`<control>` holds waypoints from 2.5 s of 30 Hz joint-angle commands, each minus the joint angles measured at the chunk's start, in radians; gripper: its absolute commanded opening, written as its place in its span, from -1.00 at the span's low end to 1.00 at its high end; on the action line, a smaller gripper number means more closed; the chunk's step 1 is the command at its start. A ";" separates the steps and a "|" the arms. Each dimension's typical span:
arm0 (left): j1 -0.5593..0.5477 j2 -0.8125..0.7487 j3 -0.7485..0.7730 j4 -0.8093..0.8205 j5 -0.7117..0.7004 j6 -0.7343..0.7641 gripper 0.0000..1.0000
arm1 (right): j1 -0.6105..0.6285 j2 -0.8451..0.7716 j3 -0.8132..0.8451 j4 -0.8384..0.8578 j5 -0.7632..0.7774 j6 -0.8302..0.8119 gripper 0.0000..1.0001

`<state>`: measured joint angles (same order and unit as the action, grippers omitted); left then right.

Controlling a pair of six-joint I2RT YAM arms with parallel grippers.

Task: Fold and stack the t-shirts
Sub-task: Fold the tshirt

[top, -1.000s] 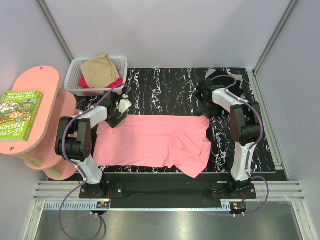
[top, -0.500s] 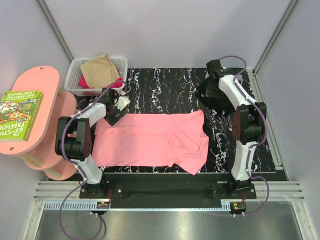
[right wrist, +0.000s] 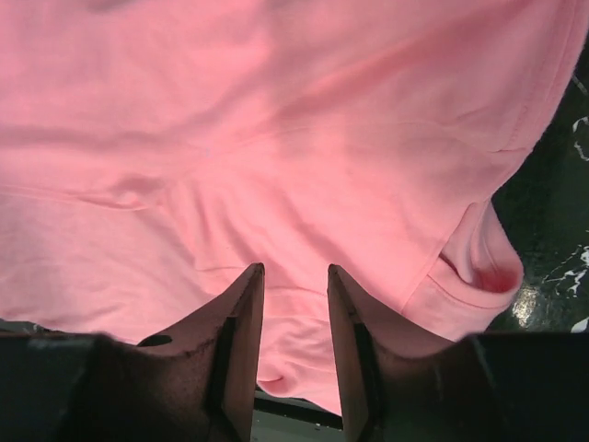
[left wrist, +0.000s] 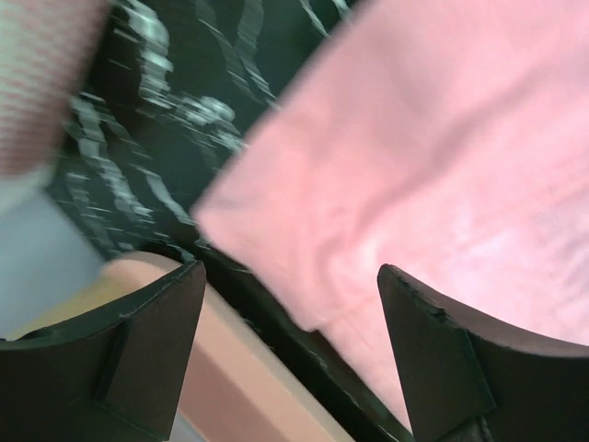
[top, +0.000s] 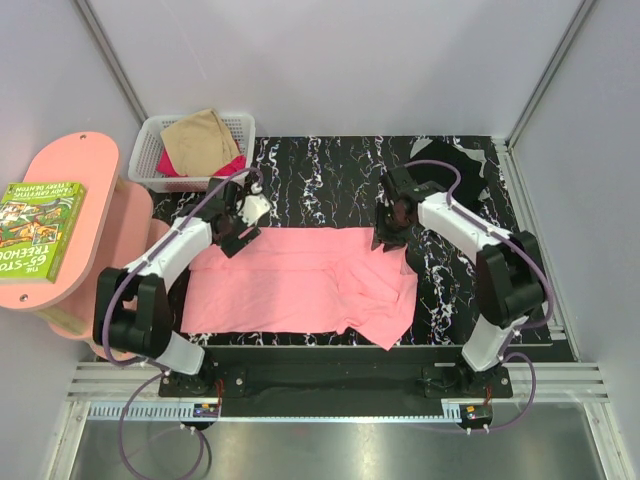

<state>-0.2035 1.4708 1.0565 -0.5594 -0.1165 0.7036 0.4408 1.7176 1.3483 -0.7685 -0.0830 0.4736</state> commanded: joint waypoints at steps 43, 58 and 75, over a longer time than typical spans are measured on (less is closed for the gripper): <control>-0.010 -0.114 0.100 -0.201 0.015 0.020 0.66 | -0.073 -0.127 0.086 -0.100 0.106 -0.078 0.11; 0.033 -0.181 -0.299 -0.108 0.011 0.074 0.64 | 0.084 -0.605 -0.666 0.044 -0.003 0.330 -0.01; 0.064 -0.020 -0.294 0.003 0.021 0.062 0.62 | 0.088 -0.517 -0.702 0.113 0.012 0.347 -0.01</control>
<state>-0.1444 1.4303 0.7414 -0.6056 -0.1223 0.7696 0.5194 1.1969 0.6594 -0.6907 -0.0719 0.7982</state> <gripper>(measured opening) 0.814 0.493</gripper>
